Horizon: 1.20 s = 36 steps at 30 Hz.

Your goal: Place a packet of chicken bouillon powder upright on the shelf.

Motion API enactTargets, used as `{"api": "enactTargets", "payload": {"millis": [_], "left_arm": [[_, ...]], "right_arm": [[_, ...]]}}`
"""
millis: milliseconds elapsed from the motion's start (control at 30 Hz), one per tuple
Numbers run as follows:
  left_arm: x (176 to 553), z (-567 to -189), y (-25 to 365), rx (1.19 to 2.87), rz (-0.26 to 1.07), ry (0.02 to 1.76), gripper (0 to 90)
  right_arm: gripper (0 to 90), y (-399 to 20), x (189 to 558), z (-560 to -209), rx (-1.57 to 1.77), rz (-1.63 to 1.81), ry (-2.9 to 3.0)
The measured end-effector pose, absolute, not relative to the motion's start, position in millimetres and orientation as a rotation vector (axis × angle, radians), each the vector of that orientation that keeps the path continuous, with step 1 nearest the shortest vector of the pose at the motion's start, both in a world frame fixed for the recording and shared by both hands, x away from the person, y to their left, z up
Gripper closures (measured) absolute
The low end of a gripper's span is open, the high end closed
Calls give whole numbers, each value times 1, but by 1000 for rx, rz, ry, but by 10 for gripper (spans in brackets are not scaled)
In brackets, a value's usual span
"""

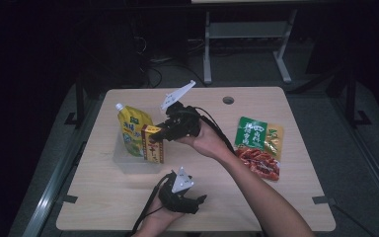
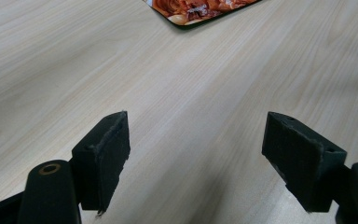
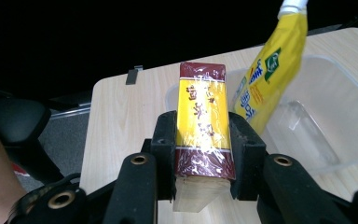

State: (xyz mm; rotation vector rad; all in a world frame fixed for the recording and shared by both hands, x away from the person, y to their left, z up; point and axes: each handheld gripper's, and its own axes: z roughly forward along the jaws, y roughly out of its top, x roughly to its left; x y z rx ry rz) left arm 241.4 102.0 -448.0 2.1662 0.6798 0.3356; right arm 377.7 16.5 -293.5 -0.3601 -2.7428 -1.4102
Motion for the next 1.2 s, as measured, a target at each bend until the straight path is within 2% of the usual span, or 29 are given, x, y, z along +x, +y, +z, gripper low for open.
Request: {"api": "enactTargets", "payload": {"millis": [567, 1200], "left_arm": [[242, -447, 104, 2174, 336, 679, 228], [243, -446, 105, 2168, 324, 699, 228]], "right_arm": [[670, 55, 392, -302, -272, -1367, -2758], [669, 74, 400, -317, -245, -1321, -2779]]}}
